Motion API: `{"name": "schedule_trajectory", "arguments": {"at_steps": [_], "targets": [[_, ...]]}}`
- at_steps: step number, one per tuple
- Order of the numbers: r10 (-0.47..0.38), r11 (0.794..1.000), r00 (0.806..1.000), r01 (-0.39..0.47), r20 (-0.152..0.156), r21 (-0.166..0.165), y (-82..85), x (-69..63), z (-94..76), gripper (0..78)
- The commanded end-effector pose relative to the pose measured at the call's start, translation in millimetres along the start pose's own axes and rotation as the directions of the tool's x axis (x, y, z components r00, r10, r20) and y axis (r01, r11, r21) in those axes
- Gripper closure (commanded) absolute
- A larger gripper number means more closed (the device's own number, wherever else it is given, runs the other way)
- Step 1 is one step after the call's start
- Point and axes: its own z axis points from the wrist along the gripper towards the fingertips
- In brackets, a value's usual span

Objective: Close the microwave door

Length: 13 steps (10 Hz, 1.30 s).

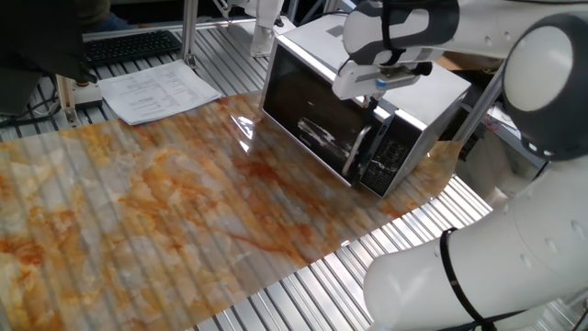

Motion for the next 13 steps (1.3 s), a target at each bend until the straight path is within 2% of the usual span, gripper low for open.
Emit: {"name": "schedule_trajectory", "arguments": {"at_steps": [1, 5, 9, 10, 12, 13], "targets": [[-0.035, 0.999, 0.999, 0.035, 0.005, 0.003, -10.4, -5.9, -1.3, 77.6], [-0.054, 0.999, 0.999, 0.054, 0.006, 0.0, -18.0, -8.9, -0.4, 77.6], [-0.012, 1.0, 1.0, 0.012, -0.003, -0.014, -16.5, -8.5, -1.9, 77.6], [0.005, 1.0, 1.0, -0.005, -0.005, -0.03, -14.2, -8.4, -3.8, 77.6], [0.021, 0.999, 1.0, -0.021, -0.006, -0.038, -8.5, -7.2, -7.1, 77.6], [0.043, 0.998, 0.999, -0.043, -0.008, -0.049, 1.6, -4.8, -10.6, 77.6]]}}
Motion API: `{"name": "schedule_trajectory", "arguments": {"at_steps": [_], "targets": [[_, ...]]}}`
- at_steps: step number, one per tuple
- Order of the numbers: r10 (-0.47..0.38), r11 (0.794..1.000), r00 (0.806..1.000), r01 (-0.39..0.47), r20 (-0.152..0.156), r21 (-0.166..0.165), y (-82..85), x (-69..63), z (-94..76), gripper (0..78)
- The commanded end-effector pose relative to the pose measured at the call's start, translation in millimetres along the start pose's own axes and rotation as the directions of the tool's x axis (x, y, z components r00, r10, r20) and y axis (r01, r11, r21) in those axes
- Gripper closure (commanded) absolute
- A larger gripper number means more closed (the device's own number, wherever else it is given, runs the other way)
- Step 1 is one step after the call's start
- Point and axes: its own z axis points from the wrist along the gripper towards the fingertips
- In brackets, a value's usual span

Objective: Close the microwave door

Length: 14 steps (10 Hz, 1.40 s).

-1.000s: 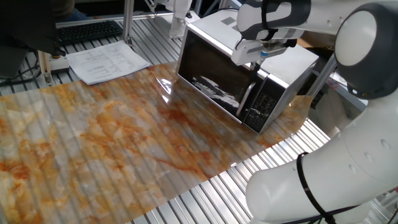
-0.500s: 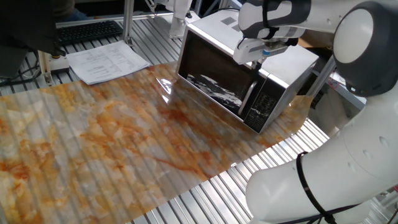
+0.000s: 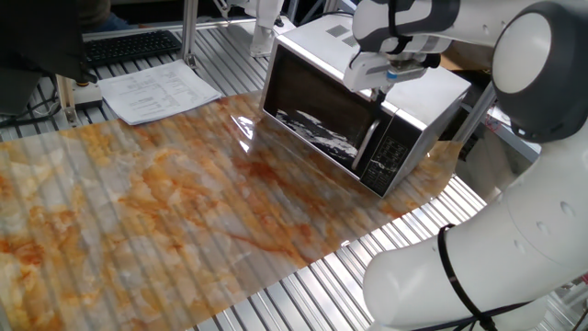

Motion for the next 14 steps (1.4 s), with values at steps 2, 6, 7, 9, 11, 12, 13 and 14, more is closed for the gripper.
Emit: {"name": "schedule_trajectory", "arguments": {"at_steps": [2, 6, 7, 9, 11, 12, 13, 14], "targets": [[0.066, 0.997, 0.998, -0.066, 0.002, -0.05, 30.0, 6.0, -7.9, 77.6], [0.125, 0.99, 0.992, -0.125, 0.001, -0.059, 65.2, 4.7, -8.8, 77.6], [0.149, 0.987, 0.989, -0.149, 0.003, -0.065, 78.1, 1.1, -5.9, 77.6], [0.171, 0.983, 0.985, -0.17, 0.006, -0.072, 88.6, -7.0, -3.9, 77.6], [0.188, 0.979, 0.982, -0.188, 0.001, -0.081, 93.2, -11.2, -5.0, 77.6], [0.201, 0.977, 0.98, -0.2, -0.001, -0.078, 94.1, -13.0, -5.3, 77.6], [0.207, 0.975, 0.978, -0.207, -0.003, -0.079, 92.9, -14.9, -4.0, 77.6], [0.207, 0.975, 0.978, -0.207, -0.006, -0.078, 92.5, -15.5, -3.4, 77.6]]}}
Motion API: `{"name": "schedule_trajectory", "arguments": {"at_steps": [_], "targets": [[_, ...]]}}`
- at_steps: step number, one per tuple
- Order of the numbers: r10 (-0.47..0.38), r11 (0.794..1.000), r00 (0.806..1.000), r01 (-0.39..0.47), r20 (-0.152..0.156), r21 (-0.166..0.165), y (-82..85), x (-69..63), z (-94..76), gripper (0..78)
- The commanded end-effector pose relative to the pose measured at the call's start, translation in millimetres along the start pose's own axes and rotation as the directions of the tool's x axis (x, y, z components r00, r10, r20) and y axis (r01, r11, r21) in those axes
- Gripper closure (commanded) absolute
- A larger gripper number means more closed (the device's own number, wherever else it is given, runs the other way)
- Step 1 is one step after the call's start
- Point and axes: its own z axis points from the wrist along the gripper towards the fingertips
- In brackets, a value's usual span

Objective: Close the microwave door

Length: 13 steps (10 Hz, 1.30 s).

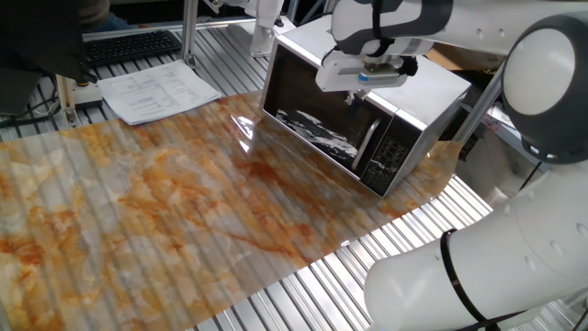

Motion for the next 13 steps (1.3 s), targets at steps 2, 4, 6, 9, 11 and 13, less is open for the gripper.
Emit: {"name": "schedule_trajectory", "arguments": {"at_steps": [2, 4, 6, 9, 11, 13], "targets": [[0.101, 0.994, 0.995, -0.101, 0.002, -0.031, 25.2, -17.8, 2.4, 77.6], [0.082, 0.996, 0.997, -0.082, 0.005, -0.03, 25.0, -18.6, 2.6, 77.6], [0.028, 0.999, 1.0, -0.028, 0.011, -0.023, 25.0, -18.6, 2.6, 77.6], [-0.107, 0.994, 0.994, 0.107, 0.011, -0.015, 25.0, -18.6, 2.6, 77.6], [-0.165, 0.986, 0.986, 0.165, 0.017, -0.01, 25.0, -18.6, 2.6, 77.6], [-0.174, 0.985, 0.984, 0.174, 0.022, -0.01, 25.0, -18.6, 2.6, 77.6]]}}
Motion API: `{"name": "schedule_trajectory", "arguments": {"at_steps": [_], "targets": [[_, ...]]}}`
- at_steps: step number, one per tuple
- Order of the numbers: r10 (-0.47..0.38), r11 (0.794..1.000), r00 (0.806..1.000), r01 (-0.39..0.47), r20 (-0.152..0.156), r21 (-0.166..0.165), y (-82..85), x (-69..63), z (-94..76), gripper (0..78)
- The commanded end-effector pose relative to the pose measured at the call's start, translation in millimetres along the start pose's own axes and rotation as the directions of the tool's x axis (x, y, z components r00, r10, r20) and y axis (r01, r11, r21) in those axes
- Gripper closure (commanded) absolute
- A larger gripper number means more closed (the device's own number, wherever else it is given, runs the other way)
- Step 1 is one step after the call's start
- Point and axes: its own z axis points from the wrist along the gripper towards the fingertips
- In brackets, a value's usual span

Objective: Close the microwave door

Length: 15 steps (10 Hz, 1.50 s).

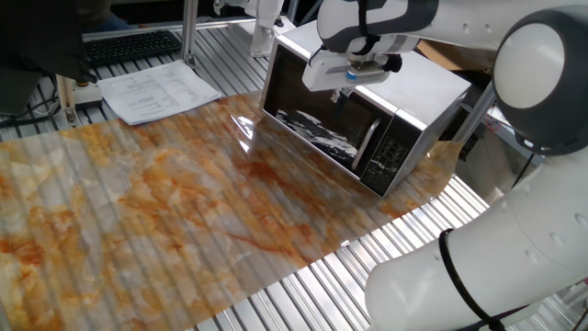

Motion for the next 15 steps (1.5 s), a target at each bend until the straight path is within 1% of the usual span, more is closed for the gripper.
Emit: {"name": "schedule_trajectory", "arguments": {"at_steps": [1, 2, 3, 4, 5, 6, 7, 8, 9, 10, 11, 12, 13, 14, 15], "targets": [[-0.04, 0.999, 0.999, 0.04, 0.006, -0.007, -0.4, -0.5, -1.1, 77.6], [-0.042, 0.999, 0.999, 0.042, 0.01, -0.014, -0.4, -0.5, -1.1, 77.6], [-0.042, 0.999, 0.999, 0.042, 0.01, -0.014, -0.4, -0.5, -1.1, 77.6], [-0.016, 1.0, 1.0, 0.017, 0.021, -0.016, 10.8, 0.4, -3.2, 77.6], [0.019, 1.0, 1.0, -0.018, 0.02, -0.014, 42.3, 5.9, -8.7, 77.6], [0.048, 0.999, 0.999, -0.047, 0.017, -0.016, 65.8, 12.2, -11.4, 77.6], [0.056, 0.998, 0.998, -0.056, 0.017, -0.017, 71.2, 13.7, -11.6, 77.6], [0.093, 0.996, 0.995, -0.093, 0.018, -0.017, 96.6, 22.8, -12.0, 77.6], [0.115, 0.993, 0.993, -0.114, 0.018, -0.02, 113.5, 31.0, -12.4, 77.6], [0.124, 0.992, 0.992, -0.124, 0.019, -0.02, 120.2, 34.6, -12.4, 77.6], [0.14, 0.99, 0.99, -0.139, 0.031, -0.025, 135.8, 43.9, -12.5, 77.6], [0.132, 0.991, 0.991, -0.131, 0.03, -0.04, 142.6, 49.7, -14.1, 77.6], [0.137, 0.989, 0.99, -0.135, 0.027, -0.064, 152.3, 56.6, -18.1, 77.6], [0.143, 0.988, 0.989, -0.141, 0.026, -0.063, 160.2, 59.9, -22.3, 77.6], [0.13, 0.989, 0.991, -0.128, 0.025, -0.072, 159.7, 60.2, -22.9, 77.6]]}}
